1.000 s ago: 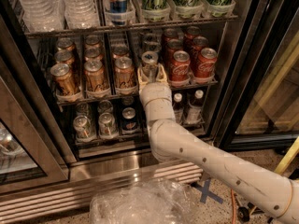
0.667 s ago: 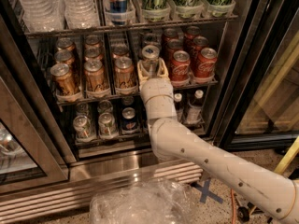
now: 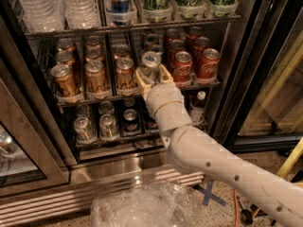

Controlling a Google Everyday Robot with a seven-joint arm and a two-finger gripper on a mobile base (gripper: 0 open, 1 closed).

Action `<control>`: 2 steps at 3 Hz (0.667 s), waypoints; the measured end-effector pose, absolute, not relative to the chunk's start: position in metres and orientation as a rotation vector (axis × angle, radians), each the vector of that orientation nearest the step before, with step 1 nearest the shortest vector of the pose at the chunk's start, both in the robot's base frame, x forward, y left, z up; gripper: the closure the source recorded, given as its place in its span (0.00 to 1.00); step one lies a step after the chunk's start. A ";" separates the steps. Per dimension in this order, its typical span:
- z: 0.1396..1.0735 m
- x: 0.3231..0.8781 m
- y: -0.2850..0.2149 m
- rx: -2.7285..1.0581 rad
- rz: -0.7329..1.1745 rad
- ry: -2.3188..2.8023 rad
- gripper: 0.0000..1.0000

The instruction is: Pick redbull can from middle shelf of fridge

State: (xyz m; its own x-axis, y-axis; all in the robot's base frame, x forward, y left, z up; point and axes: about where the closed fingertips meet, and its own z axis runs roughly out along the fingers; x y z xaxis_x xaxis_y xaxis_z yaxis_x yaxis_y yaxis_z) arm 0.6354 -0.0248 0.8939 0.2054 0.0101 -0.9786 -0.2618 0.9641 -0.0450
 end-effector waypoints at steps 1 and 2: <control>0.860 0.613 -0.013 -0.263 0.368 1.484 1.00; 0.838 0.591 0.008 -0.326 0.533 1.550 1.00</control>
Offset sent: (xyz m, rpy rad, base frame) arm -0.0794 0.0596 -0.0804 0.1270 0.3584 0.4947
